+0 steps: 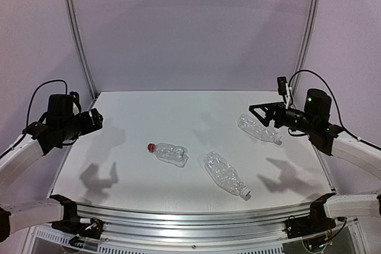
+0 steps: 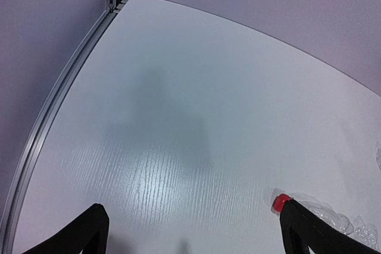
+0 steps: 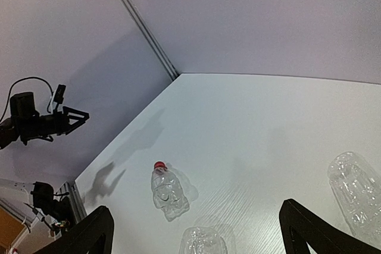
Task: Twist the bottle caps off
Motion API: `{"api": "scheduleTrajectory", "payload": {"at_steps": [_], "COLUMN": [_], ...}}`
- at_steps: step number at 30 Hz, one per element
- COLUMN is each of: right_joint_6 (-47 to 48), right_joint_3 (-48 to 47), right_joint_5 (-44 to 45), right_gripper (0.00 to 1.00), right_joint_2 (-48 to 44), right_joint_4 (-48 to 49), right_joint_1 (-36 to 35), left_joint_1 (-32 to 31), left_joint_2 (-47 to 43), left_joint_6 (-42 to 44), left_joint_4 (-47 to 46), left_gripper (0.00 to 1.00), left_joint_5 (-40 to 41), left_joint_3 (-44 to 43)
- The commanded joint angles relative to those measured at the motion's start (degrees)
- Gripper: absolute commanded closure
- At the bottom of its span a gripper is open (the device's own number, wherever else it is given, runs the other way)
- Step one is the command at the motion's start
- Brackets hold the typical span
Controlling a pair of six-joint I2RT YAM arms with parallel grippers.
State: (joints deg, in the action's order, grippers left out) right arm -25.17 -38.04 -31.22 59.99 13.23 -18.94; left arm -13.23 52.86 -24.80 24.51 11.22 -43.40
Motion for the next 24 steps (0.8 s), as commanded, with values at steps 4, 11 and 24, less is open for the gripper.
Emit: {"api": "scheduleTrajectory", "payload": {"at_steps": [4,11,24], "right_joint_6": [3.0,18.1,34.5], "right_joint_3": [-3.5,-21.2,-55.1], "right_joint_5": [0.7,3.2,17.1], "right_gripper": [0.01,0.01,0.05], "right_joint_2": [3.6,16.2,52.9], "right_joint_4": [-0.3,-26.6,-50.9], "right_joint_1": [-5.7,-14.7,-28.9], "left_joint_1": [-0.3,-0.4,-0.7], "left_joint_2": [-2.6,-3.0,-3.5], "left_joint_6": [0.0,-1.0,-0.2], "left_joint_4": [0.2,-3.1,-4.5], "left_gripper": [0.01,0.01,0.01], "left_joint_5": [1.2,-1.7,-3.0], "left_joint_3": [2.3,5.5,7.3]}}
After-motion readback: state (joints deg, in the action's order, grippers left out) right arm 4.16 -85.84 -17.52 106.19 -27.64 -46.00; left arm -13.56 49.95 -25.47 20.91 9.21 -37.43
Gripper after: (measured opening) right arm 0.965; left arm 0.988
